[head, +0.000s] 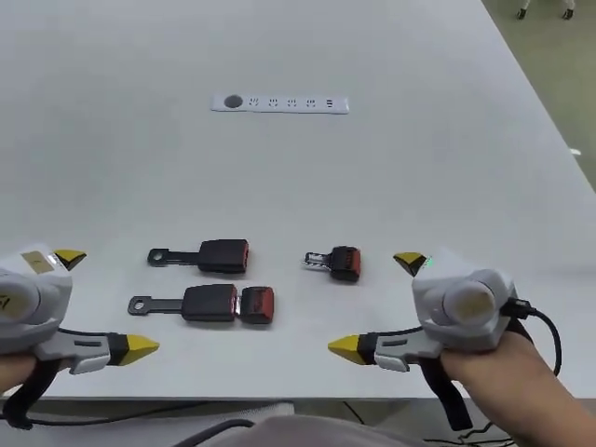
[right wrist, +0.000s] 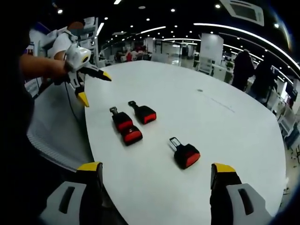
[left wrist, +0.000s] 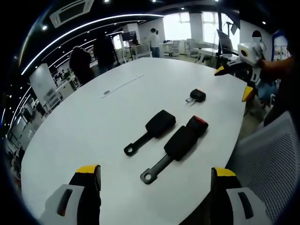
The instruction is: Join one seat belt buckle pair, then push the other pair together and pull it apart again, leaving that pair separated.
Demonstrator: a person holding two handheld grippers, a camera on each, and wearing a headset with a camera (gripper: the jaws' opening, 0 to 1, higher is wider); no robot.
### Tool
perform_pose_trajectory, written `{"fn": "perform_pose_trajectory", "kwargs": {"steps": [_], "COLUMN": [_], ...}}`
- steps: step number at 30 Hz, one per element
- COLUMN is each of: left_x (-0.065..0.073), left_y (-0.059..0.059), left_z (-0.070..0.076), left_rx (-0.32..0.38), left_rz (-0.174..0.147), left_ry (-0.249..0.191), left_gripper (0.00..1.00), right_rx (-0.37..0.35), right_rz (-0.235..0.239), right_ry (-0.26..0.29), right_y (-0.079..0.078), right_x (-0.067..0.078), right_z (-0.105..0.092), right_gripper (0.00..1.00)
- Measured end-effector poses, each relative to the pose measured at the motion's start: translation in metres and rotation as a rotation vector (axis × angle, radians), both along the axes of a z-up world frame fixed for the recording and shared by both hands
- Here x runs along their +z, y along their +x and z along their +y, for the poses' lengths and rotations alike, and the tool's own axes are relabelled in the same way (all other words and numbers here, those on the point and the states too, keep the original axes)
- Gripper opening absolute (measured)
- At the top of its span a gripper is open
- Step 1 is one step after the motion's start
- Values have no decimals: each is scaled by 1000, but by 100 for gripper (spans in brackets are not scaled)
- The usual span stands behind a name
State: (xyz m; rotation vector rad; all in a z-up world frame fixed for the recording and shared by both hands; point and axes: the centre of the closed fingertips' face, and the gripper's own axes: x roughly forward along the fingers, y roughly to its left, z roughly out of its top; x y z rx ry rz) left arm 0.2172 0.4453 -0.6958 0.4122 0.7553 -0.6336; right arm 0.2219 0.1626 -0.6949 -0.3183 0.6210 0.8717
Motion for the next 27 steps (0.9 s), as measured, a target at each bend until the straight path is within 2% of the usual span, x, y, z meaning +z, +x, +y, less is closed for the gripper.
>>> {"fn": "perform_pose_trajectory", "kwargs": {"steps": [3, 5, 12, 15, 18, 22, 27], "left_x": [0, -1, 1, 4, 5, 6, 4], "left_y": [0, -2, -3, -2, 1, 3, -7], "left_z": [-1, -2, -6, -7, -4, -2, -9], "left_rx": [-5, -10, -3, -9, -3, 18, 16], "left_rz": [0, 5, -9, -18, -27, -36, -27], "left_ry": [1, 5, 2, 4, 7, 2, 4], "left_gripper": [99, 99, 97, 97, 97, 97, 97], "right_rx": [-6, -14, -16, -30, -49, -33, -49], "right_rz": [7, 7, -7, -2, 24, 17, 9], "right_ry": [4, 14, 23, 29, 65, 55, 64], "right_y": [1, 1, 3, 1, -7, -9, -10], "right_x": [-3, 1, 2, 0, 2, 3, 11], "right_z": [0, 2, 4, 2, 4, 5, 1], "right_gripper": [97, 97, 96, 96, 96, 95, 95]}}
